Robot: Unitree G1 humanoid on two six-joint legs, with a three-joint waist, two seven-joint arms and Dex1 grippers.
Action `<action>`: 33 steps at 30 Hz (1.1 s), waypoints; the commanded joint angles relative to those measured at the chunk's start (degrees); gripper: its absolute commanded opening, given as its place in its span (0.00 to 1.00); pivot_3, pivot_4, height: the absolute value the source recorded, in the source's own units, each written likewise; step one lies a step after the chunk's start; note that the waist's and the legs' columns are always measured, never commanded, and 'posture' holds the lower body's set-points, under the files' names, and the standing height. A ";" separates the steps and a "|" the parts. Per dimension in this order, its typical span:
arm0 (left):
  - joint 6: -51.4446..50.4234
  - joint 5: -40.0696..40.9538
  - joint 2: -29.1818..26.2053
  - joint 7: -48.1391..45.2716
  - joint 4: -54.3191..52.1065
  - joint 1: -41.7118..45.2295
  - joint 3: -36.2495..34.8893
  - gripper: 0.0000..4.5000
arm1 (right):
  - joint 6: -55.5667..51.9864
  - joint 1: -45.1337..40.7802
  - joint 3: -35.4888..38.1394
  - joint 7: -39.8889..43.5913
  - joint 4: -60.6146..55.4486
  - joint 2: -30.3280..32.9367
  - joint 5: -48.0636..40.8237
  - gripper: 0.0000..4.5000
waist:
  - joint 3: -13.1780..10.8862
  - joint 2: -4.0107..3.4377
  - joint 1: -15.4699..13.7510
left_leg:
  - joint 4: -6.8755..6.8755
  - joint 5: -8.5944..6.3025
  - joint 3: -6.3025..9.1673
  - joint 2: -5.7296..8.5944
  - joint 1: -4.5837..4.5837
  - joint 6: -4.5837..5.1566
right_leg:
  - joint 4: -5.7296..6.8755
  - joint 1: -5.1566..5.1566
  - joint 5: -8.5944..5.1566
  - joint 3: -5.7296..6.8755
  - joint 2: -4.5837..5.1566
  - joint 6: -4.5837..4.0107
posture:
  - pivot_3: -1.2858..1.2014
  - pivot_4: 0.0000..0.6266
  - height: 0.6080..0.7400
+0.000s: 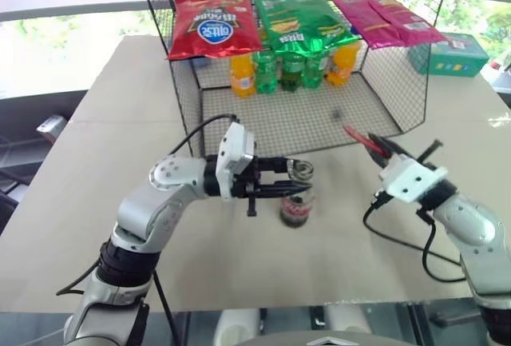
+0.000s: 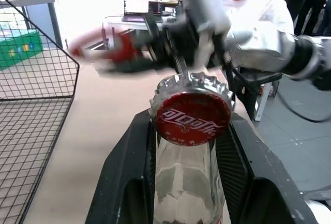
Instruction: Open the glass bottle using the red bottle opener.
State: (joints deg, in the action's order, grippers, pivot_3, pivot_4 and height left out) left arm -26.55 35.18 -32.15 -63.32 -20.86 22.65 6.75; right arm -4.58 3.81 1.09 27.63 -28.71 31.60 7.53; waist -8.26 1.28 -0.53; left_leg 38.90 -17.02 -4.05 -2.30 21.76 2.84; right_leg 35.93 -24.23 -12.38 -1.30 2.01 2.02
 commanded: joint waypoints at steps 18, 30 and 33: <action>0.95 -0.15 -0.72 0.45 -1.38 -1.83 0.24 0.24 | -38.61 -2.60 5.88 1.63 -7.05 -7.42 -28.86 0.99 | -0.01 -0.03 -0.12 | 0.00 0.00 0.14 0.10 0.02 0.00 | 0.04 0.01 0.01 0.12 -0.03 0.00 | 0.52 0.24 1.00; -2.56 4.55 -1.64 2.09 -5.19 -2.06 -3.12 0.99 | -33.65 -2.99 3.25 1.88 -6.99 -6.36 -28.72 1.00 | -0.04 -0.05 -0.11 | 0.00 0.00 0.24 0.08 0.10 0.00 | 0.02 -0.01 0.01 0.20 -0.08 0.01 | 0.52 0.24 1.00; -5.01 8.16 -2.30 4.20 -6.68 -3.81 -6.55 0.99 | -31.88 -2.67 4.09 2.00 -6.84 -6.22 -28.72 1.00 | -0.05 -0.07 -0.01 | 0.00 0.00 0.26 0.05 0.10 0.00 | 0.02 -0.01 0.01 0.20 -0.08 0.01 | 0.52 0.24 1.00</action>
State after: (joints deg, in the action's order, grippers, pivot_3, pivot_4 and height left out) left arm -30.62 40.78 -33.82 -60.28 -24.87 19.23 3.01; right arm -38.52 1.21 3.43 29.50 -33.68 24.73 -20.65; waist -8.31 1.21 -0.54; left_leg 38.90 -17.02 -3.78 -2.26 21.85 2.84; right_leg 35.95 -24.25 -12.37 -1.09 1.92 2.03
